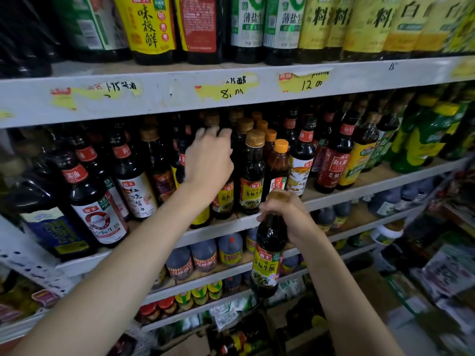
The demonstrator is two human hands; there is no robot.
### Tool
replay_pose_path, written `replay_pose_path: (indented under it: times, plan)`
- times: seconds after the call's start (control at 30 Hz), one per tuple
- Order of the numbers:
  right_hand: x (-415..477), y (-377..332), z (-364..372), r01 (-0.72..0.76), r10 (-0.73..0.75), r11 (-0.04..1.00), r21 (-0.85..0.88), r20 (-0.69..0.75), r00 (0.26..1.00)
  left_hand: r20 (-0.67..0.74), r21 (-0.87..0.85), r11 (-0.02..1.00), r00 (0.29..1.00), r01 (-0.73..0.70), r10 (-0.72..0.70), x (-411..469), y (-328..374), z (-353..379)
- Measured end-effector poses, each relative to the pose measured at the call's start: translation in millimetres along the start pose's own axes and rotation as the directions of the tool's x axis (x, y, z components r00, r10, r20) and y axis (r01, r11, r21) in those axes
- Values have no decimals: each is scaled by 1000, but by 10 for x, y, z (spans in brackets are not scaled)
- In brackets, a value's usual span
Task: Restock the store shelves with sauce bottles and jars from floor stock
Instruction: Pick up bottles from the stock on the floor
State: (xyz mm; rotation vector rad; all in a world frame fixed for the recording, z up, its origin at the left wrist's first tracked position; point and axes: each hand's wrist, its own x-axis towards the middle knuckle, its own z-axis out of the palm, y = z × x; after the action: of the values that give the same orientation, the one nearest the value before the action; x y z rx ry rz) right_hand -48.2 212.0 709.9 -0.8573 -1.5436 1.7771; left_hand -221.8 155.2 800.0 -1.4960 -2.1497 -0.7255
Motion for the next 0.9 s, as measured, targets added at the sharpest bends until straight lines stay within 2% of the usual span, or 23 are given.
replay_pose_path:
  times: [0.1, 0.2, 0.4, 0.63, 0.9]
  plan:
    - [-4, -7, 64, -4, 4, 999, -33, 6, 1000, 202, 346, 932, 979, -109, 39, 74, 31, -16]
    - [-4, -10, 109, -14, 14, 999, -35, 3, 1000, 258, 495, 846, 963, -198, 74, 26, 46, 36]
    - [1, -18, 158, 6, -4, 998, -65, 29, 1000, 259, 501, 832, 958, -240, 121, -37, 0, 72]
    - [56, -30, 237, 29, -28, 999, -15, 55, 998, 301, 535, 811, 950, -238, 80, 92, 52, 126]
    - [103, 20, 246, 43, -44, 999, 20, 75, 996, 288, 546, 812, 957, -206, 49, 308, 15, 288]
